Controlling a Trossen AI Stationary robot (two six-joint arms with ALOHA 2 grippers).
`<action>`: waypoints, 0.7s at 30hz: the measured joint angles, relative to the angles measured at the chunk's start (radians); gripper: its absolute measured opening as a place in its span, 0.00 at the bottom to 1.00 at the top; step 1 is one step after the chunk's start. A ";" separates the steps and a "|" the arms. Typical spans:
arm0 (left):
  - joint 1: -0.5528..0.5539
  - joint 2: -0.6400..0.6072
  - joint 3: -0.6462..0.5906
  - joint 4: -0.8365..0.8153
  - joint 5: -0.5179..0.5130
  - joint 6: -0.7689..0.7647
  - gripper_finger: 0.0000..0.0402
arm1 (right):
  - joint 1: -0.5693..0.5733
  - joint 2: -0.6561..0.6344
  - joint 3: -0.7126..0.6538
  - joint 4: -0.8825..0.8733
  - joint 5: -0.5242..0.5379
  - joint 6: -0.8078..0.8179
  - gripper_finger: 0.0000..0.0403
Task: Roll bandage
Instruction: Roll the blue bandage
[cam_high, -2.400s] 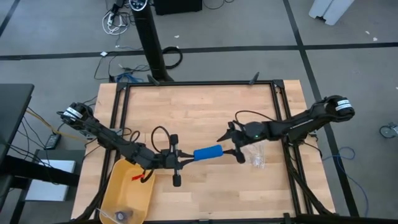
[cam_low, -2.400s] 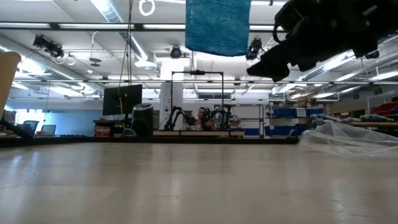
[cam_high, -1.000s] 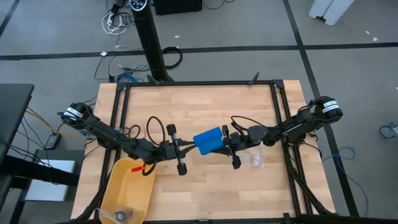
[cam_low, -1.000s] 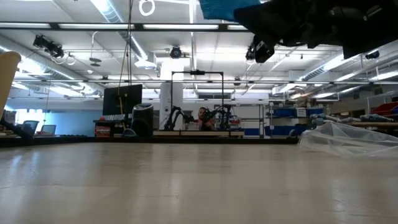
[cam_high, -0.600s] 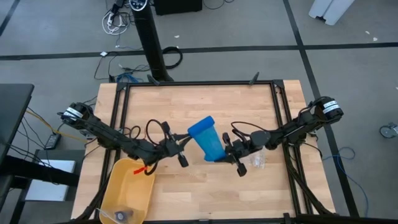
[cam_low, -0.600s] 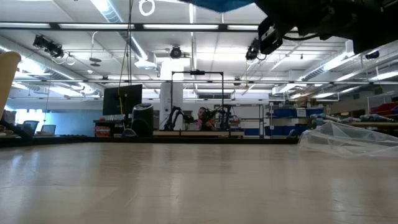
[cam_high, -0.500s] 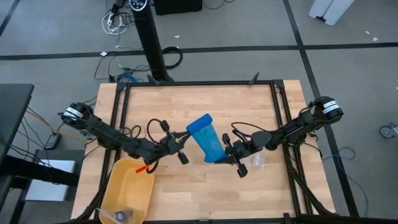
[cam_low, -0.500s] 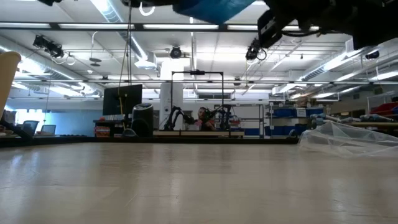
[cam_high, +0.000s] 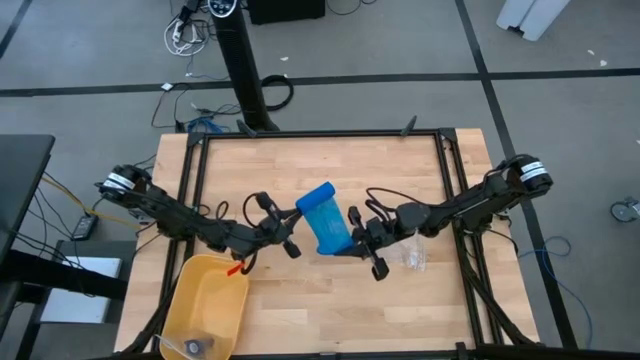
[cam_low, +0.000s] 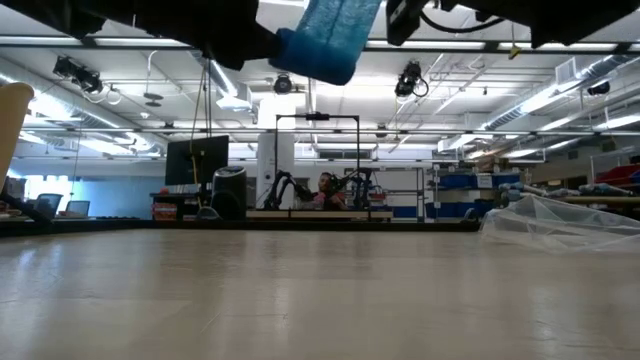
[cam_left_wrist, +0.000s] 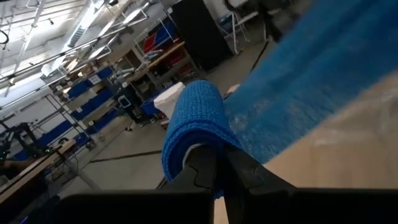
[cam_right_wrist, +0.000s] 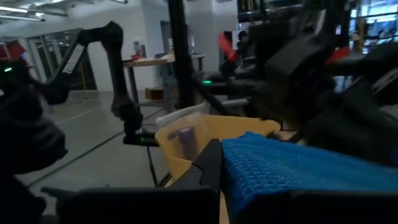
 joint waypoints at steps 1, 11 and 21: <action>-0.004 0.000 0.000 -0.015 0.006 -0.002 0.03 | -0.009 -0.008 0.006 -0.011 0.000 0.000 0.01; -0.024 0.053 0.006 -0.036 0.107 -0.048 0.03 | -0.087 -0.106 0.076 -0.174 -0.002 -0.045 0.01; -0.081 0.182 0.161 -0.056 0.188 -0.013 0.03 | -0.152 -0.114 0.091 -0.260 0.098 -0.042 0.02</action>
